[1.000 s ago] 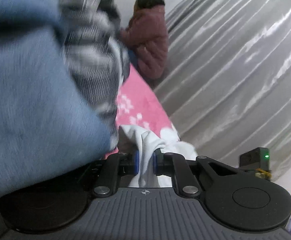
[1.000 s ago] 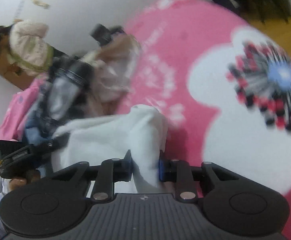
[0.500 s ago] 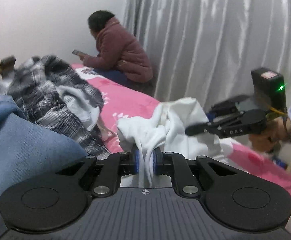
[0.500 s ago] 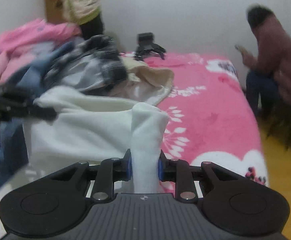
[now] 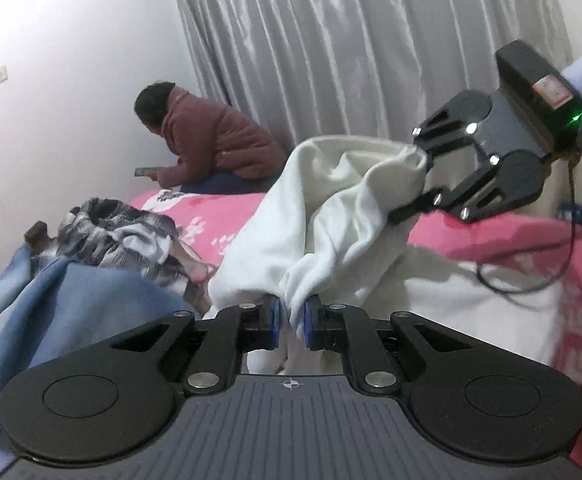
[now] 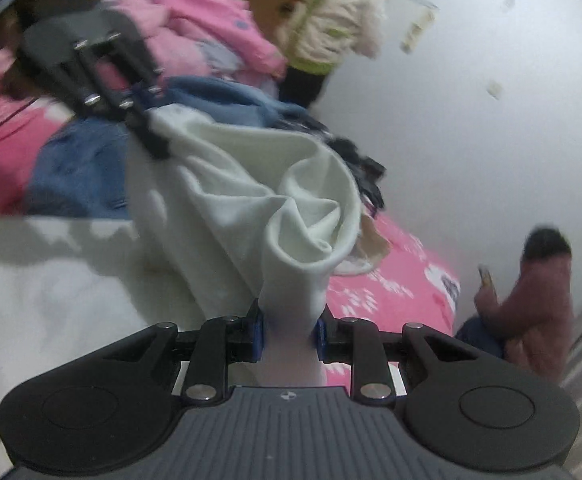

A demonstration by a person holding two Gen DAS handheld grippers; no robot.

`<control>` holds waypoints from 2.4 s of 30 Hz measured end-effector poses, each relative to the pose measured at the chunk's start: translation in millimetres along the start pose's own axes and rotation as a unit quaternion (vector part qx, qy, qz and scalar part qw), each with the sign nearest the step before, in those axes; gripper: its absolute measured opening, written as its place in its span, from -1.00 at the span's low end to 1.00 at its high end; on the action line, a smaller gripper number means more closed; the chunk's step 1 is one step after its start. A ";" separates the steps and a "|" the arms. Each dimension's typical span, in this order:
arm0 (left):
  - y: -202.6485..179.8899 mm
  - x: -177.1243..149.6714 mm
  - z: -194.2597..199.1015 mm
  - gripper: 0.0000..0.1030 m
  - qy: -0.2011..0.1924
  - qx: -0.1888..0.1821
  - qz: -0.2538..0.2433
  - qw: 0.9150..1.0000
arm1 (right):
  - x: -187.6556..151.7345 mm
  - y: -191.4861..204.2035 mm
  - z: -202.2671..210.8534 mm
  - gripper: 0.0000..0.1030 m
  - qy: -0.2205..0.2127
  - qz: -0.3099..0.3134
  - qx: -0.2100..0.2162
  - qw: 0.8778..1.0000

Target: Fold clothes

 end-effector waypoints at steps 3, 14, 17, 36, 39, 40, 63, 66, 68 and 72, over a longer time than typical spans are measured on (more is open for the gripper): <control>-23.1 -6.6 17.4 -0.81 0.008 0.004 -0.033 0.999 | -4.1 22.0 22.7 -0.48 -0.020 0.016 -0.006 1.000; -81.8 -57.3 4.2 -0.51 0.112 -0.038 -0.059 0.991 | -53.4 72.4 38.3 -0.41 0.061 0.114 0.012 0.992; -75.2 -58.8 21.8 -0.50 0.161 -0.063 -0.018 0.985 | -57.2 72.0 48.3 -0.29 0.091 0.129 0.007 0.987; -46.3 -47.1 -41.8 -0.55 0.104 -0.080 0.194 0.972 | -23.8 50.2 -2.3 -0.07 0.083 -0.197 0.028 0.977; -51.6 -55.1 -35.6 -0.55 0.104 -0.075 0.189 0.973 | -40.3 62.9 26.5 -0.02 0.086 -0.144 0.020 0.986; -48.8 -52.5 -35.7 -0.55 0.110 -0.079 0.191 0.972 | -42.2 65.1 32.1 -0.02 0.090 -0.134 0.019 0.987; 43.6 -91.2 -115.3 -0.90 0.127 0.096 0.367 0.916 | -36.3 -42.5 -78.7 0.22 0.138 -0.394 -0.074 0.906; 44.0 -100.9 -100.3 -0.92 0.133 0.088 0.360 0.919 | -52.4 -32.7 -65.7 0.28 0.135 -0.406 -0.099 0.899; 41.0 -98.3 -97.5 -0.92 0.136 0.087 0.340 0.926 | -51.1 -28.7 -53.8 0.31 0.130 -0.376 -0.118 0.910; 33.9 -58.5 -72.6 -0.93 0.112 0.141 0.281 0.943 | -41.1 -39.6 -29.8 0.40 0.133 -0.360 -0.136 0.913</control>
Point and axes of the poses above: each gripper's, at about its wrist camera, not at the fingertips, and z roughly against the way its jaws point, y to its left, x to its top, the point moved 2 cm from there along -z, roughly the way its jaws point, and after that the axes turned 7 degrees about -z, right-handed, at the moved point
